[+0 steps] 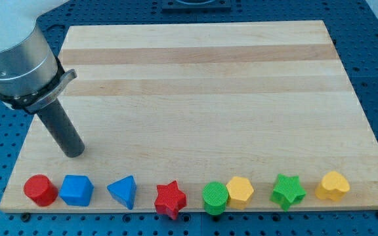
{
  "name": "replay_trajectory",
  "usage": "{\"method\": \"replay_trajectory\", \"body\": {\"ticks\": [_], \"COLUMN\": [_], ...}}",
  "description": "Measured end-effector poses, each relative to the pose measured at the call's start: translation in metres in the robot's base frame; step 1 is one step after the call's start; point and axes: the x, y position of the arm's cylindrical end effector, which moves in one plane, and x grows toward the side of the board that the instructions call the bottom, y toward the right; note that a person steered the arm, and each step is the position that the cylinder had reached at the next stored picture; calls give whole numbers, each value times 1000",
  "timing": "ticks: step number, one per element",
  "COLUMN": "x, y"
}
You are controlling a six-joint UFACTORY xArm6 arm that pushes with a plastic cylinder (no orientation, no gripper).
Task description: Point your arm to yellow heart
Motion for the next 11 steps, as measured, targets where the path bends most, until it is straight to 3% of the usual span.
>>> {"method": "replay_trajectory", "body": {"ticks": [1,4,5,7,8,11], "x": [-31,-207,-228,-176,-128,69], "y": [35,335,394,493,519,519]}}
